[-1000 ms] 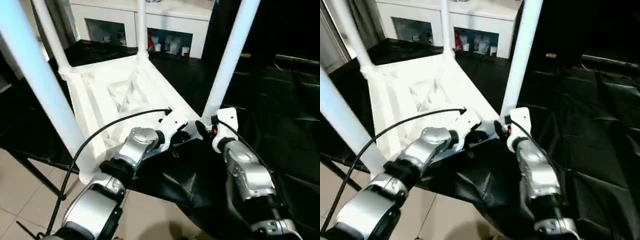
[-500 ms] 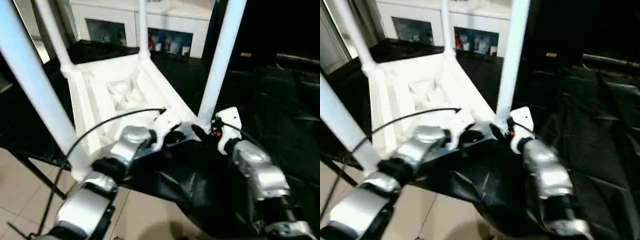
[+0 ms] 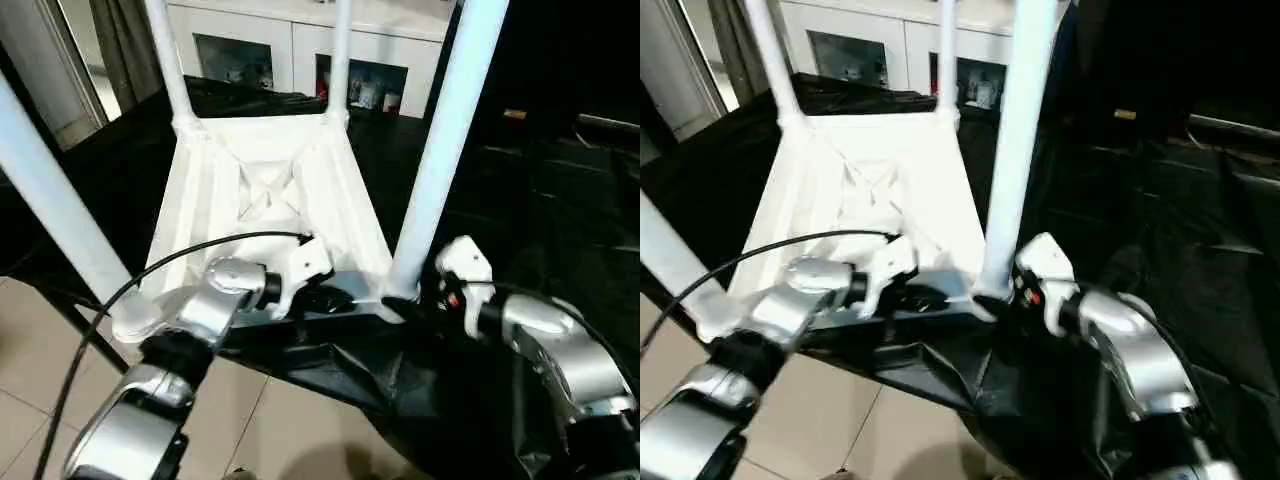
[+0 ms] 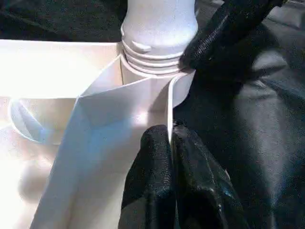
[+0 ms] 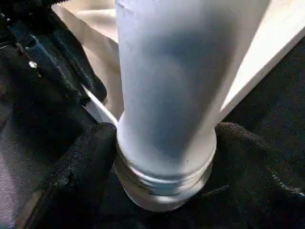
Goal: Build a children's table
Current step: Rotate leg to tighten
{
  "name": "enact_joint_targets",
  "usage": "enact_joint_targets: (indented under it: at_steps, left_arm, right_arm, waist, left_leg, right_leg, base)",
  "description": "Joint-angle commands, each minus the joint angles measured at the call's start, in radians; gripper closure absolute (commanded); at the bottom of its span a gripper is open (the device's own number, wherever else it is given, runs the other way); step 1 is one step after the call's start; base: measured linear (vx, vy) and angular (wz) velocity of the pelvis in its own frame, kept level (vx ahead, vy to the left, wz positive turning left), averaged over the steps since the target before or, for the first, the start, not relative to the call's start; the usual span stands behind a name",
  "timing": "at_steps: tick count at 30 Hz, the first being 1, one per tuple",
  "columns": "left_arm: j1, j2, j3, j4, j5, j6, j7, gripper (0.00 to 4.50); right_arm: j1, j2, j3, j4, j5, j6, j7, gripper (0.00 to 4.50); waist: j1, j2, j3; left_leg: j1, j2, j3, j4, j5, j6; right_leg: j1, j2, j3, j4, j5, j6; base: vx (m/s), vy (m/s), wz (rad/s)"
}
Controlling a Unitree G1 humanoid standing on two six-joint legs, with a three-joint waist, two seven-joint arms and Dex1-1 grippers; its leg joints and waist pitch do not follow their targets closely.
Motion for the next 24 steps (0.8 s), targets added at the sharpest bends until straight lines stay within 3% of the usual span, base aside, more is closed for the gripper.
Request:
enact_joint_targets:
  at_steps: [1, 12, 19, 24]
  left_arm:
    - [0.004, -0.015, 0.006, -0.068, -0.06, -0.009, -0.047, 4.5]
    - [0.02, -0.008, 0.002, -0.108, -0.062, 0.019, -0.06, 4.5]
    - [0.029, -0.006, 0.005, -0.117, -0.058, 0.028, -0.059, 4.5]
    - [0.005, -0.04, 0.02, -0.056, -0.016, 0.037, 0.071, 4.5]
  right_arm:
    - [0.0, -0.005, -0.001, -0.02, 0.024, 0.011, 0.008, 0.95]
    - [0.004, 0.003, -0.009, -0.026, 0.047, 0.025, 0.033, 1.71]
    - [0.013, 0.003, -0.007, -0.033, 0.055, 0.028, 0.036, 1.76]
    - [-0.009, 0.069, -0.027, 0.056, -0.005, 0.005, -0.121, 1.77]
  waist:
    - [0.0, -0.015, -0.063]
    - [-0.001, -0.015, -0.066]
    - [-0.001, -0.015, -0.066]
    - [-0.005, -0.015, -0.064]
  left_leg:
    - [-0.001, 0.023, -0.003, -0.069, -0.216, 0.062]
    - [-0.004, 0.023, -0.003, -0.068, -0.192, 0.064]
    - [-0.004, 0.023, -0.003, -0.067, -0.187, 0.066]
    - [-0.003, 0.02, -0.001, -0.067, -0.199, 0.053]
  right_leg:
    - [0.06, -0.064, 0.043, -0.081, -0.356, -0.164]
    - [0.061, -0.061, 0.043, -0.076, -0.325, -0.166]
    - [0.063, -0.061, 0.043, -0.075, -0.313, -0.171]
    - [0.056, -0.06, 0.041, -0.081, -0.346, -0.163]
  base:
    - [0.0, 0.0, 0.0]
    - [0.0, 0.0, 0.0]
    - [0.0, 0.0, 0.0]
    - [0.0, 0.0, 0.0]
